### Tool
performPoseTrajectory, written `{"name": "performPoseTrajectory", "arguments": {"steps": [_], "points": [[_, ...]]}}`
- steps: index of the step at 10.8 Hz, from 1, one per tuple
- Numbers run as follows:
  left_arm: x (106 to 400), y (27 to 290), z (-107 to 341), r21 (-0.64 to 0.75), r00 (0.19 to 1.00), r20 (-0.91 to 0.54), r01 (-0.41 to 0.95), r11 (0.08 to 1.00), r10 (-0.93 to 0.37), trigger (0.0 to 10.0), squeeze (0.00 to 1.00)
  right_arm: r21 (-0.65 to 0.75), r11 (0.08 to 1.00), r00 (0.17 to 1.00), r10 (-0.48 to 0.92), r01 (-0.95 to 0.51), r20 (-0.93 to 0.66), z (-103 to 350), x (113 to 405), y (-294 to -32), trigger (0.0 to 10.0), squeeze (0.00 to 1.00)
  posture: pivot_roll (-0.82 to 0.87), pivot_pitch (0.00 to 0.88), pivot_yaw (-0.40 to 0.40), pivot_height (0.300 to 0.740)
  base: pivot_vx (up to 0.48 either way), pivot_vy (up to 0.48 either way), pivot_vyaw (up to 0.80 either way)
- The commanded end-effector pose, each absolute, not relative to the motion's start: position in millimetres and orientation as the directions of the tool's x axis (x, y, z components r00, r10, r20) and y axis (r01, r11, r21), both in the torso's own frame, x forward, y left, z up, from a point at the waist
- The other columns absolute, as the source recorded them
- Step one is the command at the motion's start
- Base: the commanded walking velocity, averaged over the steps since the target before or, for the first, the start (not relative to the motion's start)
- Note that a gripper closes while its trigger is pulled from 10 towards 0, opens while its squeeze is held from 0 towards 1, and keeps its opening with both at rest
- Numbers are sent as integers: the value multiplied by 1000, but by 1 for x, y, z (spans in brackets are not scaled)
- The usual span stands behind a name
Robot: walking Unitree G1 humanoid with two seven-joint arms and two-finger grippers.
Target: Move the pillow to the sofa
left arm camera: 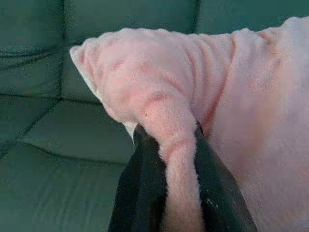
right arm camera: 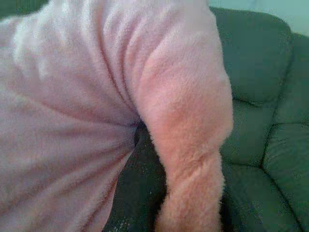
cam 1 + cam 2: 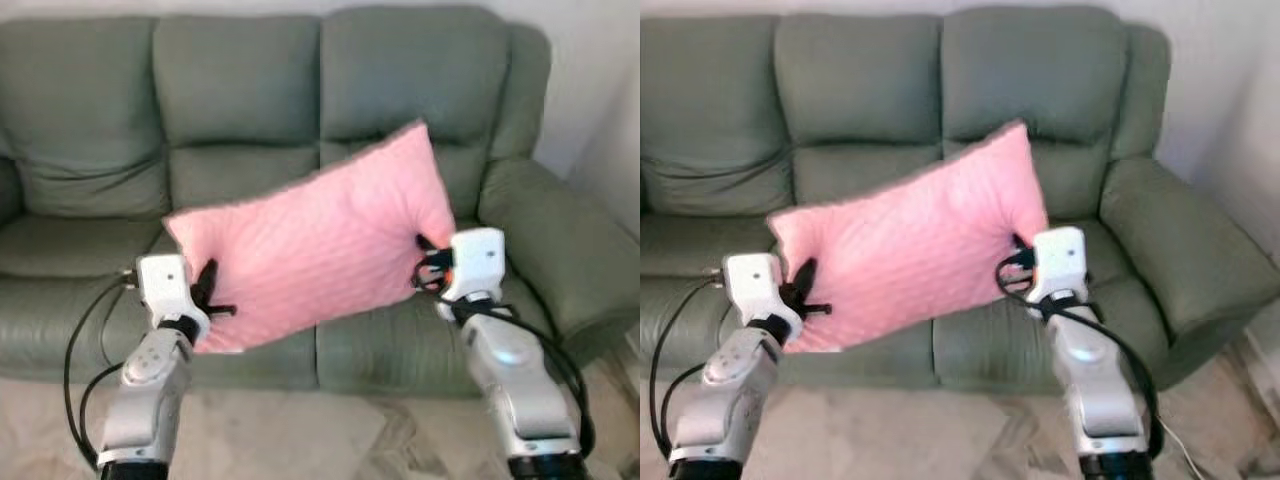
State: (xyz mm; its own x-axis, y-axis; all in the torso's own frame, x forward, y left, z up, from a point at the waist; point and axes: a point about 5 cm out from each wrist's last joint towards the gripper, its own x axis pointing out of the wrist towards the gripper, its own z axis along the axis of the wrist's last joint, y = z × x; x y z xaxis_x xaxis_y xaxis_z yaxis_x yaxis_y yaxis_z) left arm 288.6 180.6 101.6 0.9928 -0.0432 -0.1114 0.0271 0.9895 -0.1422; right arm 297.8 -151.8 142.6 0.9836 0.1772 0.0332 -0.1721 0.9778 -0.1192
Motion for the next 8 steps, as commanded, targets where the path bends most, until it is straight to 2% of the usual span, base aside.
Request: {"name": "performPoseTrajectory", "arguments": {"steps": [1,8], "points": [[287,194,104,-118,994,-105,-8,993,-4,10000,0,-118,979,980,177,-165,92,155,299,-148,10000,0,-171,2,41,740,0,480,0],[286,194,102,-95,992,-124,9,995,-21,10000,0,-127,979,980,173,-160,96,155,298,-148,10000,0,-171,0,46,740,0,475,0]]}}
